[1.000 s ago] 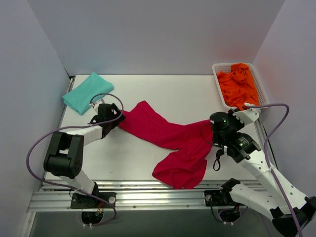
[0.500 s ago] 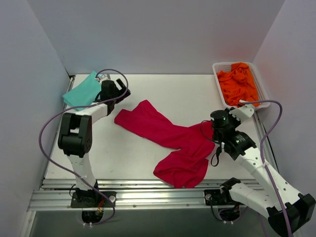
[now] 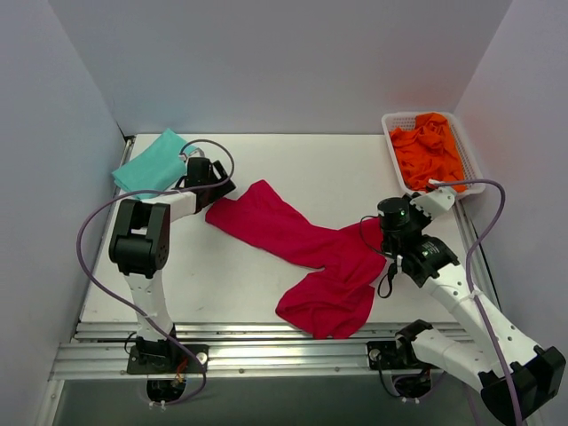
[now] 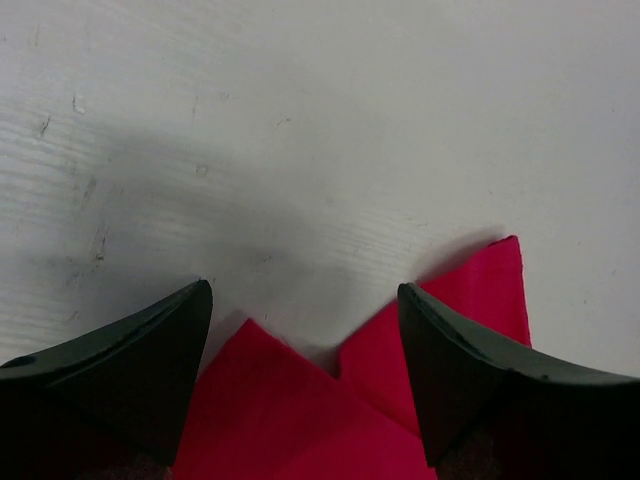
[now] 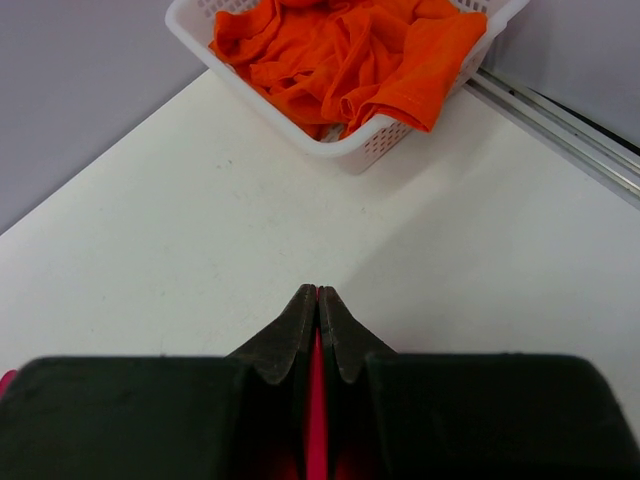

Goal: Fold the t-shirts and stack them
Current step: Flatten out the tshirt

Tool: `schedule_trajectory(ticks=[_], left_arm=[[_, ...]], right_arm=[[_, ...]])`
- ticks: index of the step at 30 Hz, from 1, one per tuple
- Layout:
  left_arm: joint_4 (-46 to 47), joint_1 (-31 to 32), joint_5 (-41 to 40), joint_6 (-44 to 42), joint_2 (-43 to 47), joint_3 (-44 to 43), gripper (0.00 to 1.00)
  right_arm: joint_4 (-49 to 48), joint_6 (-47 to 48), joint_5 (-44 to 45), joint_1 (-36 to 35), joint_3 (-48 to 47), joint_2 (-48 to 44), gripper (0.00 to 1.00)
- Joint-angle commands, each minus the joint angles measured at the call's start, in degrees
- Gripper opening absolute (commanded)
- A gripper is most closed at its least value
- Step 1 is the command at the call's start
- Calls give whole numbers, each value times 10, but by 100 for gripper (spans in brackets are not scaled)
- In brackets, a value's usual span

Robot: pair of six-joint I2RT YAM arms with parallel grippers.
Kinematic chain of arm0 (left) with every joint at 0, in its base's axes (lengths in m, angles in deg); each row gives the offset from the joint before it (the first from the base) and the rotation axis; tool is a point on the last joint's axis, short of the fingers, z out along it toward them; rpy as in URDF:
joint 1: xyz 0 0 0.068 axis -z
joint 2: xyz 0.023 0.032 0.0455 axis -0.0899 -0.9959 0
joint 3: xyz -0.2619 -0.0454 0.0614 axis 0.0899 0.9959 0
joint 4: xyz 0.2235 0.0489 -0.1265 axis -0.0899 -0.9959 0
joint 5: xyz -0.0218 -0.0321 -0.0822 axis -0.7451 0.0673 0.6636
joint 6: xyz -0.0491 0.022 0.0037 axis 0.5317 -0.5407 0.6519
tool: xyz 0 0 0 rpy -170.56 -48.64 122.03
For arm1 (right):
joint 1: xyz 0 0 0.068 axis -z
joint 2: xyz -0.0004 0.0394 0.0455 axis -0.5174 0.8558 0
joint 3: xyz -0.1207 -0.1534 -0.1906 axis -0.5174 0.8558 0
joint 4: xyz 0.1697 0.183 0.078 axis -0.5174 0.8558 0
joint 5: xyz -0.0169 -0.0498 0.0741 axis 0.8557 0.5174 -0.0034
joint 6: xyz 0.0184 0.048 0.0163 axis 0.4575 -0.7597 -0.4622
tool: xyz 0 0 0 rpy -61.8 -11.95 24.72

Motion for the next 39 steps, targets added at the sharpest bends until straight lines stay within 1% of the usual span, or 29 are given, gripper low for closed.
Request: schedule_trajectory(ticks=[1, 5, 8, 10, 12, 15, 17, 20, 21, 22, 25, 26, 28, 29, 34, 36, 38, 39], left_arm=[[-9, -3, -4, -8, 45, 27, 84], [-6, -3, -9, -10, 65, 57, 82], [5, -3, -5, -14, 64, 74, 82], [6, -3, 1, -17, 54, 72, 78], [12, -3, 9, -18, 43, 67, 76], [23, -3, 16, -17, 32, 60, 75], [22, -3, 17, -16, 18, 51, 71], [22, -3, 17, -15, 6, 40, 65], [23, -3, 31, -14, 2, 38, 62], [23, -2, 32, -15, 1, 38, 57], [19, -2, 34, -16, -3, 35, 52], [18, -3, 35, -17, -4, 34, 47], [19, -3, 35, -18, -7, 34, 43], [18, -3, 35, -19, -8, 33, 38], [16, -3, 38, -20, -20, 24, 23], [16, -3, 39, -19, -25, 18, 15], [14, -3, 37, -17, -27, 15, 3], [13, -3, 36, -17, -27, 14, 2]], right_arm=[[-16, 10, 1, 5, 6, 11, 0], [-16, 11, 1, 5, 7, 11, 0], [-20, 11, -2, 5, 9, 12, 0], [-22, 11, -5, 4, 8, 16, 0], [-20, 10, -6, 5, 9, 19, 0], [-20, 9, -6, 5, 12, 16, 0], [-20, 10, -4, 5, 11, 13, 0], [-19, 11, 1, 5, 10, 12, 0], [-18, 11, 1, 5, 11, 11, 0], [-18, 11, 1, 5, 10, 11, 0], [-19, 10, 2, 5, 11, 12, 0], [-19, 10, 2, 5, 12, 13, 0], [-19, 10, 2, 5, 12, 15, 0], [-19, 9, 2, 5, 13, 15, 0], [-19, 9, 2, 5, 14, 14, 0], [-20, 10, 3, 5, 15, 14, 0], [-20, 10, 4, 5, 16, 14, 0], [-19, 10, 4, 5, 15, 15, 0]])
